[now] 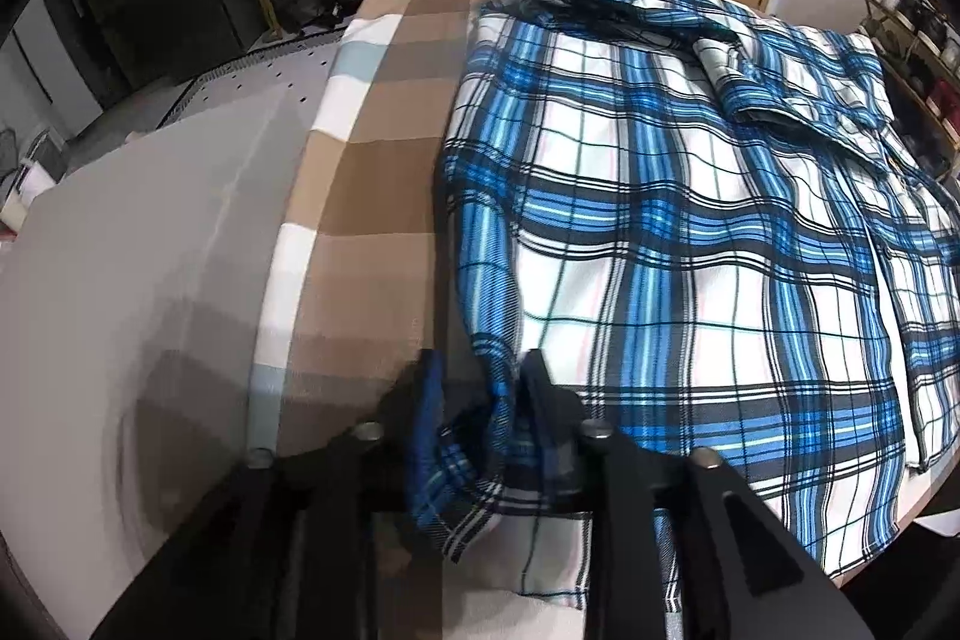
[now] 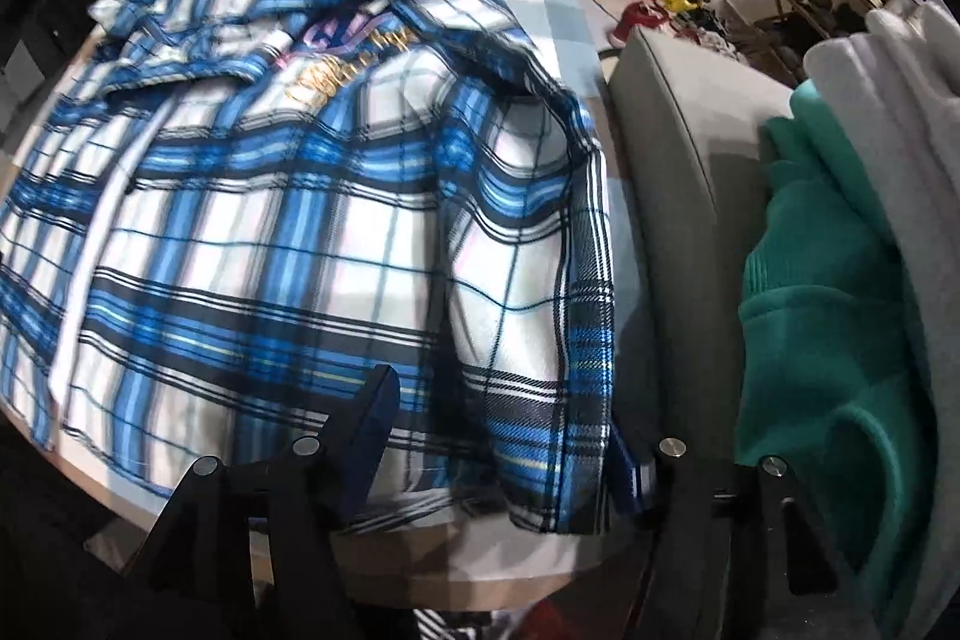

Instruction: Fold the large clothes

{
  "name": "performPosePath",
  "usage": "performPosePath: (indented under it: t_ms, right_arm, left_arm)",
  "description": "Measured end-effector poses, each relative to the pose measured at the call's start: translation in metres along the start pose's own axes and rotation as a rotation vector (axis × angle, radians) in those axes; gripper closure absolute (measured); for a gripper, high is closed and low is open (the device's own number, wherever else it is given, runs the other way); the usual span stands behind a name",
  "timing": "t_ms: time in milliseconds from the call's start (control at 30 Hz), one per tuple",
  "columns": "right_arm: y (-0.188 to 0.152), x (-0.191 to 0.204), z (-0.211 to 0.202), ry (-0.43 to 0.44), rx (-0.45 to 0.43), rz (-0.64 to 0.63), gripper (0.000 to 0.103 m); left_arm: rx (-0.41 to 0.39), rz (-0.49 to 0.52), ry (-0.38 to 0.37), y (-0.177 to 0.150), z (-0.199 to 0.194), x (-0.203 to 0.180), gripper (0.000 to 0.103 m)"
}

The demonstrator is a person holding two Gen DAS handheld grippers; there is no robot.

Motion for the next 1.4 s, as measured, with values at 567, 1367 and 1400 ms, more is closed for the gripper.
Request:
performPosePath:
  t_ms: [567,1367,1400]
  right_arm:
    - [-0.005,0.009,-0.071,0.301,-0.182,0.144,0.100]
    - [0.179,0.023,-0.134,0.480,-0.236,0.216,0.099]
    - [0.206,0.009,-0.122,0.460,-0.200,0.268,0.098]
  left_arm:
    - [0.156,-0.100,-0.416,-0.011,-0.028,-0.033,0.103]
    - [0.149,-0.155,-0.585,0.189,-0.077,-0.062,0.103]
    - [0.163,-0.202,-0.582,0.213,-0.064,-0.056,0.103]
Point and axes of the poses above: each gripper's, at about its wrist camera, not at the fingertips, and z roughly the way its jaws point, x to its left, y to its top, the point moved 10 cm from there along z, roughly the way its jaws point, and after that the axes turned 4 degrees about y, right-handed, at the moved point
